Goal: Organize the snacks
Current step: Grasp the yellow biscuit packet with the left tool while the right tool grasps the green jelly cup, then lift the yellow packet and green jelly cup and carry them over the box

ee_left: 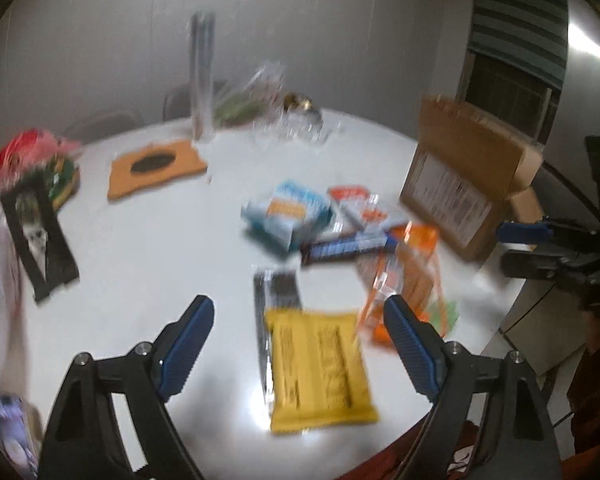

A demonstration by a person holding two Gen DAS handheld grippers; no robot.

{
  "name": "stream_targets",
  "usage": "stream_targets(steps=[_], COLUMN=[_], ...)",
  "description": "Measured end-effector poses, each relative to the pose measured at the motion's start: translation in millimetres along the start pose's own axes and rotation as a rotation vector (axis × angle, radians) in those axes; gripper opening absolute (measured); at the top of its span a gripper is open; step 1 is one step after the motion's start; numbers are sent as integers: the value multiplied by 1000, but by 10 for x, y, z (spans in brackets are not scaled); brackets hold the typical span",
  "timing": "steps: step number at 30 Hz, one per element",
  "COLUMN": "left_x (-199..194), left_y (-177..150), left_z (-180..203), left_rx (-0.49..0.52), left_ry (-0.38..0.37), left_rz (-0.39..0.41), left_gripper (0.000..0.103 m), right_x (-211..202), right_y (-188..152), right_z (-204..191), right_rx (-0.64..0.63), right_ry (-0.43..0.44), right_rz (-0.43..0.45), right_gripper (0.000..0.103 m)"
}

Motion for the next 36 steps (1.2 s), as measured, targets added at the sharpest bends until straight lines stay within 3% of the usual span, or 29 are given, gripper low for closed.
stream_targets(steps=[6, 13, 18, 21, 25, 29, 36], left_x=[257, 407, 435, 461, 438, 413, 369], left_y=[-350, -391, -360, -380, -415, -441, -461], left_z=[170, 280, 329, 332, 309, 306, 246], left_rx=[-4, 3, 34, 34, 41, 60, 45], left_ry=[-21, 34, 81, 72, 76, 73, 82], left_rz=[-50, -42, -27, -38, -39, -34, -31], left_gripper=[85, 84, 84, 76, 68, 66, 64], right_x=[319, 455, 505, 518, 535, 570, 565], right_y=[-390, -623, -636, -616, -588, -592, -582], right_z=[252, 285, 253, 246, 238, 206, 226], right_rx=[20, -56, -71, -76, -112, -174, -173], right_ry=[-9, -53, -59, -51, -42, -12, 6], right_rz=[-3, 71, 103, 107, 109, 90, 82], right_gripper=[58, 58, 53, 41, 35, 34, 33])
Point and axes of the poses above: each gripper's, at about its wrist camera, not at the fingertips, and x roughly the way its jaws point, z to its right, y to its top, the point moved 7 cm from there along x, roughly the way its jaws point, and after that the axes turned 13 degrees about x, right-handed, at the moved point
